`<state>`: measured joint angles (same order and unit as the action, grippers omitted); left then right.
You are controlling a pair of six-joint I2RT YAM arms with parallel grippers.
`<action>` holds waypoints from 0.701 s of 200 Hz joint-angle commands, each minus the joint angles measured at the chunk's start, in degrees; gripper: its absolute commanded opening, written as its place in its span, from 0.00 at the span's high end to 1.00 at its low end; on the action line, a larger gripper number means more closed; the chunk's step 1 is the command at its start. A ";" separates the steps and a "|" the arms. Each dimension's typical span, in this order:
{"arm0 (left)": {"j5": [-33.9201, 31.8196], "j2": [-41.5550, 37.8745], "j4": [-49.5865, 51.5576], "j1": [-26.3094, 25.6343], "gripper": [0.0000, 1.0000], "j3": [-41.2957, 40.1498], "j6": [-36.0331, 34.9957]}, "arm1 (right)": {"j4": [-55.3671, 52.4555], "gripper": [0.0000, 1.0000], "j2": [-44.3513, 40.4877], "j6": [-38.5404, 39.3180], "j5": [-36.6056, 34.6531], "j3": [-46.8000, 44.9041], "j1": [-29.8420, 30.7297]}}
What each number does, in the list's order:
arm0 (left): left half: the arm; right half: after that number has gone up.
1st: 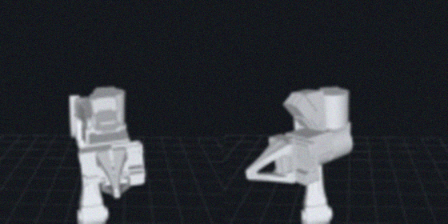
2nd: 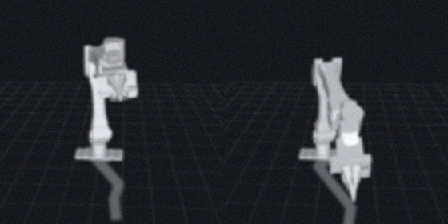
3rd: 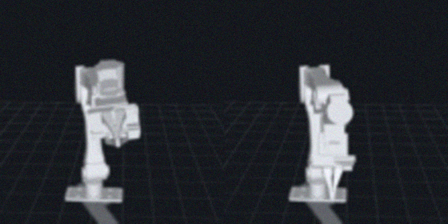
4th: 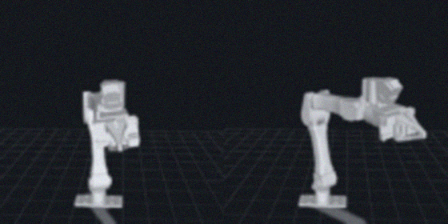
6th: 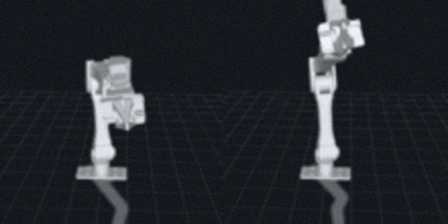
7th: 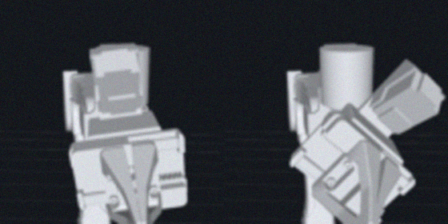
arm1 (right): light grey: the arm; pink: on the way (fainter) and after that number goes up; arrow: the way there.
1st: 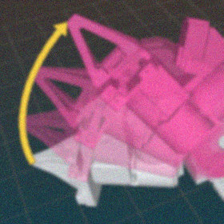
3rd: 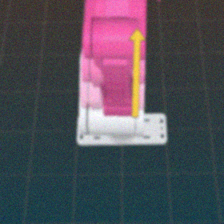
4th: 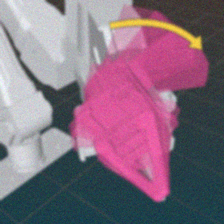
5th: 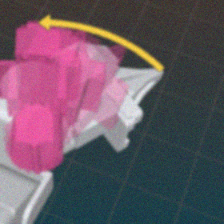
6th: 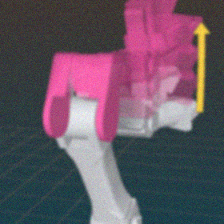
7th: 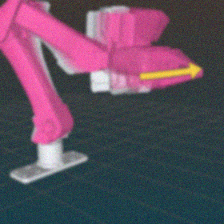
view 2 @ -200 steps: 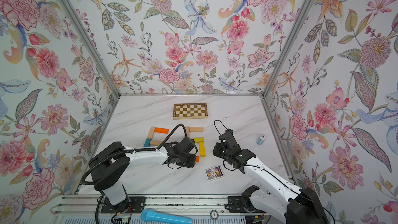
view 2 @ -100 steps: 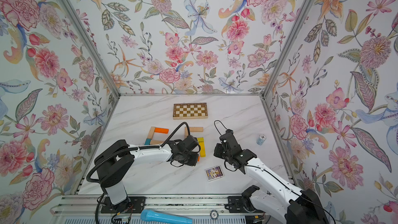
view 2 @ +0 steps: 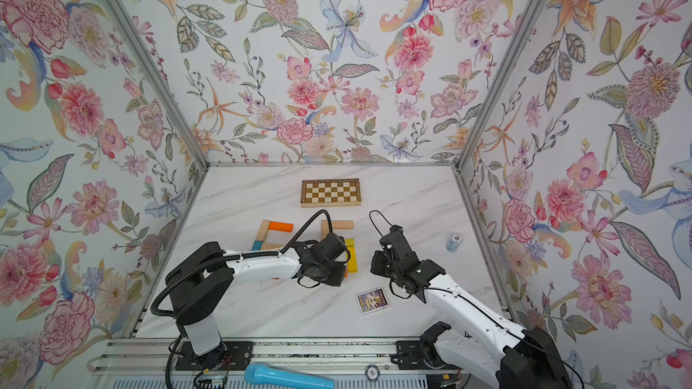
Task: Assemble the number 6 with building blocks
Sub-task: Assemble the building block at the center of the board.
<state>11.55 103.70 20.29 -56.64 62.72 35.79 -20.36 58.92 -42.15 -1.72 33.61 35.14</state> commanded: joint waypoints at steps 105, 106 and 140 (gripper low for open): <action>-3.17 -2.46 3.70 0.92 0.91 -3.52 -1.42 | 0.67 0.81 3.50 1.46 -2.12 0.28 2.33; -3.10 -2.41 3.70 0.96 0.91 -3.46 -1.43 | 0.67 0.81 3.49 1.46 -2.09 0.25 2.36; -3.23 -0.57 3.33 1.22 0.91 -2.02 -1.69 | 0.90 0.81 3.81 1.32 -2.04 -0.03 2.39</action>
<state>9.76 101.38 23.79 -56.21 58.83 35.53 -19.86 62.17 -41.74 -2.59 33.61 37.12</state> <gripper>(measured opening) 0.090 0.187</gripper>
